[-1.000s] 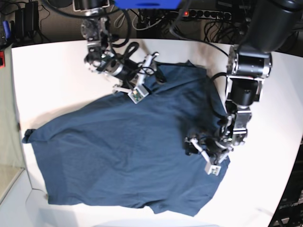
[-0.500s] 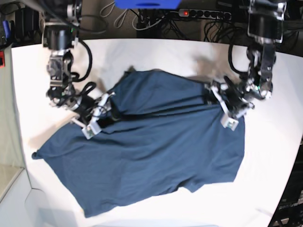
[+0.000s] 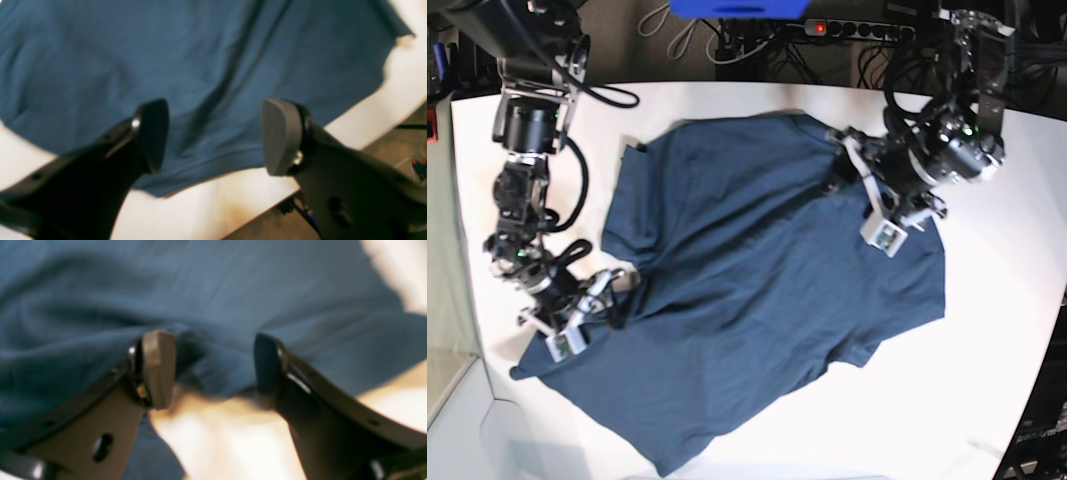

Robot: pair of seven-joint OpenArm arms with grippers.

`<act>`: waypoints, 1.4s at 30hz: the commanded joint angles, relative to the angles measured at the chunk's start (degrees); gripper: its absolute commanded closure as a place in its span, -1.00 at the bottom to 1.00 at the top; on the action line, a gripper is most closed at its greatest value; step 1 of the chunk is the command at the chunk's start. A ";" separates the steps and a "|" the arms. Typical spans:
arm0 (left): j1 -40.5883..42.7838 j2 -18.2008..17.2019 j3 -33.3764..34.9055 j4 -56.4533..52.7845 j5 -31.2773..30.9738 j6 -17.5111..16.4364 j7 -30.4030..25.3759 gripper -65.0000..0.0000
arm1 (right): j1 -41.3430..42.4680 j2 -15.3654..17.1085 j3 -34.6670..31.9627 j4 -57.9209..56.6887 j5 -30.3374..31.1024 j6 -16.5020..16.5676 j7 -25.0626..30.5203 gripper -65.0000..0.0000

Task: Layout the t-shirt on the table in an organized manner, then fold the t-shirt properly
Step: 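Pull the held shirt with both grippers to straighten it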

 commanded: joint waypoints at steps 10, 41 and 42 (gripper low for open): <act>-19.74 -0.84 -15.12 -22.71 -0.67 0.05 -1.64 -0.30 | -18.47 -7.26 0.30 29.79 1.27 -0.03 -2.61 -0.16; -15.61 -4.09 0.26 -61.92 -1.11 -0.04 -27.93 1.00 | -18.21 -1.98 -5.76 2.19 1.00 -0.29 -2.17 1.00; -13.58 -3.56 0.26 -61.31 -1.11 -0.04 -27.93 1.00 | -15.92 -0.58 -5.50 0.17 1.00 -0.29 -2.17 1.00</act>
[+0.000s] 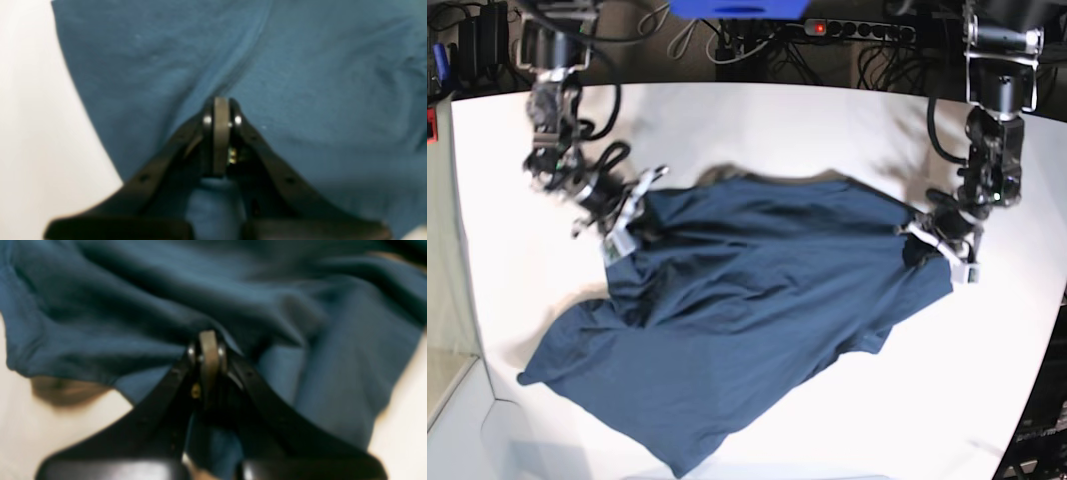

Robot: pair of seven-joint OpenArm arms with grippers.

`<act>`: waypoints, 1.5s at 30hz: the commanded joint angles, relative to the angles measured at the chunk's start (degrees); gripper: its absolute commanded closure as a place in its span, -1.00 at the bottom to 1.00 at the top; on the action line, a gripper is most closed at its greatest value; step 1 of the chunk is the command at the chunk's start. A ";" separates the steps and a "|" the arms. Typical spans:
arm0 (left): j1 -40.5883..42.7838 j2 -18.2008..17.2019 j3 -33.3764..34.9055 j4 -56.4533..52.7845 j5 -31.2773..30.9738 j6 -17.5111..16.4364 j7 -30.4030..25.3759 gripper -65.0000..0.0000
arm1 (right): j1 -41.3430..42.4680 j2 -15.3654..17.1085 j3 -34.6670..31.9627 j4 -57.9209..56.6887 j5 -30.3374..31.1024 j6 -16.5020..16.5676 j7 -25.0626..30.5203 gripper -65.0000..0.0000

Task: Layout the t-shirt on the table in an organized manner, then fold the t-shirt properly
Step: 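Pull the held shirt with both grippers to straighten it, then regrasp the shirt with both grippers and lift it off the table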

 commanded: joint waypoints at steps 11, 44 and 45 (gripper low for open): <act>24.61 9.74 1.82 40.23 7.43 3.04 25.57 1.00 | 19.05 9.97 0.29 -16.56 -4.02 -2.48 1.95 1.00; -40.27 23.89 6.83 -22.71 17.10 3.75 7.46 0.25 | -19.11 -16.06 4.69 39.53 -3.94 -2.17 -11.76 0.35; -40.27 25.12 8.59 -24.38 19.12 3.83 4.73 0.25 | -19.72 -16.23 3.54 39.53 -3.85 -2.17 -11.76 0.38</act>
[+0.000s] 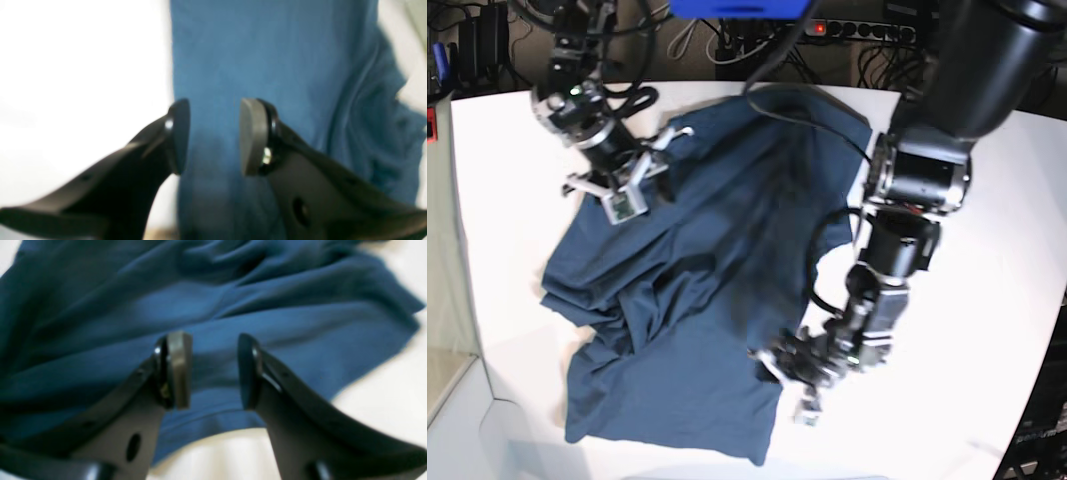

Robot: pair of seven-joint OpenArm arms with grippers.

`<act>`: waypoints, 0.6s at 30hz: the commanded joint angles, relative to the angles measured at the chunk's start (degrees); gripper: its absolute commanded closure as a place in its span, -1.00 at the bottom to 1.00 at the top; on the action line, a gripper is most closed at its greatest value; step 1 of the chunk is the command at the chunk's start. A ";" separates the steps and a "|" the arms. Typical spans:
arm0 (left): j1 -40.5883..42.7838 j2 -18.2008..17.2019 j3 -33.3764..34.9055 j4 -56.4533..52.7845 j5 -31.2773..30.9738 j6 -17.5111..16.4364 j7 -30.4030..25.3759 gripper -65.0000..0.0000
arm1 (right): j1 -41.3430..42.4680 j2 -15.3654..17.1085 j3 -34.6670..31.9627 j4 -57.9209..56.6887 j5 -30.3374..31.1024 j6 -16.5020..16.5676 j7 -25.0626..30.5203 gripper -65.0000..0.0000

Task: Layout the t-shirt on the table in an organized manner, then fold the t-shirt properly
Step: 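Regrasp the shirt with both grippers and lift it off the table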

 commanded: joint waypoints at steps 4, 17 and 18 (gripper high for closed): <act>-0.50 2.40 3.98 -2.39 3.94 -0.60 -7.06 0.25 | -0.85 -0.02 -4.79 0.93 0.92 -0.16 1.59 0.50; 8.90 0.20 7.23 -3.27 7.54 -0.51 -7.41 0.25 | -1.29 2.36 -8.83 -13.23 0.83 -0.16 1.94 0.62; 9.17 -0.68 7.23 -3.27 7.54 -0.51 -7.23 0.25 | -0.67 3.24 -8.83 -14.19 0.83 -0.16 1.94 0.62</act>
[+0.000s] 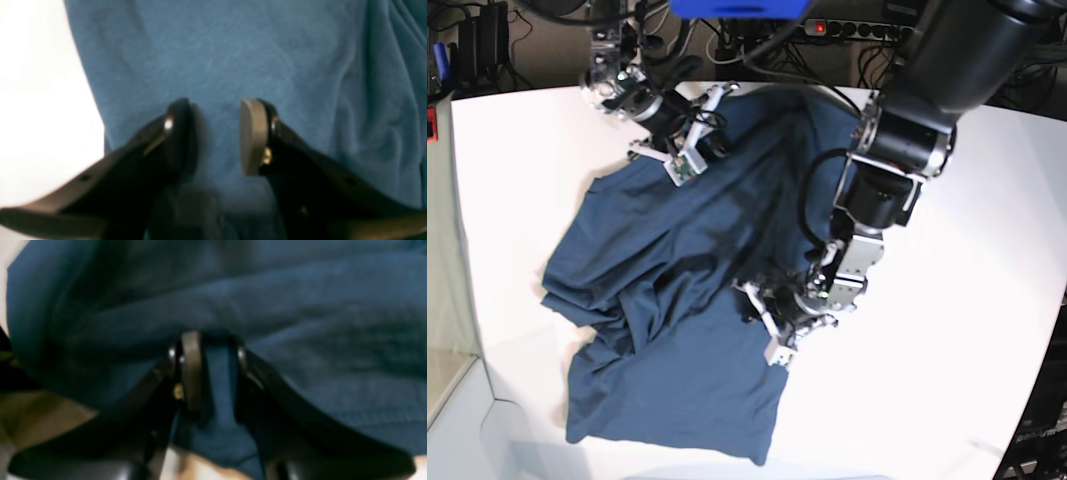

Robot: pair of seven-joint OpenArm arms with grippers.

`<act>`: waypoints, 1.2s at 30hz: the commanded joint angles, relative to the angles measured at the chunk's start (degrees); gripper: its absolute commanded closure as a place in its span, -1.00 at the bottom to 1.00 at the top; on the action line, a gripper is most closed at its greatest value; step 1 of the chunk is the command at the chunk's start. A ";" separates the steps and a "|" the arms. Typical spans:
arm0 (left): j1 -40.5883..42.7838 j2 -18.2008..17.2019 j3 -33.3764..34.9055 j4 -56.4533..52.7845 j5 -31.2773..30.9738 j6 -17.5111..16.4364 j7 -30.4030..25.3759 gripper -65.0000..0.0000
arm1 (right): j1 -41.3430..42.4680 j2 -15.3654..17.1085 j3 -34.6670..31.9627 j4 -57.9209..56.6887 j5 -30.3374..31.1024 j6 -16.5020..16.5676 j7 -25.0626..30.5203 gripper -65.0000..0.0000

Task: Layout the t-shirt on the table in an organized manner, then fold the t-shirt properly
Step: 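Regrasp the shirt with both grippers and lift it off the table, then pull the shirt apart with both grippers and release it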

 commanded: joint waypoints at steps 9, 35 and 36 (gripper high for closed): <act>8.14 -7.67 -0.25 8.04 0.41 -1.00 17.62 0.25 | 7.19 9.06 8.83 -10.25 -1.12 -0.67 -1.05 0.62; 42.69 -11.27 -13.00 82.76 0.50 -0.47 43.73 0.25 | 35.24 24.44 15.87 -34.08 -1.20 -0.67 12.22 0.30; 42.69 -11.27 -16.07 82.23 0.68 -0.82 43.73 0.25 | 34.53 24.27 16.30 -32.49 -1.20 -0.67 12.05 0.19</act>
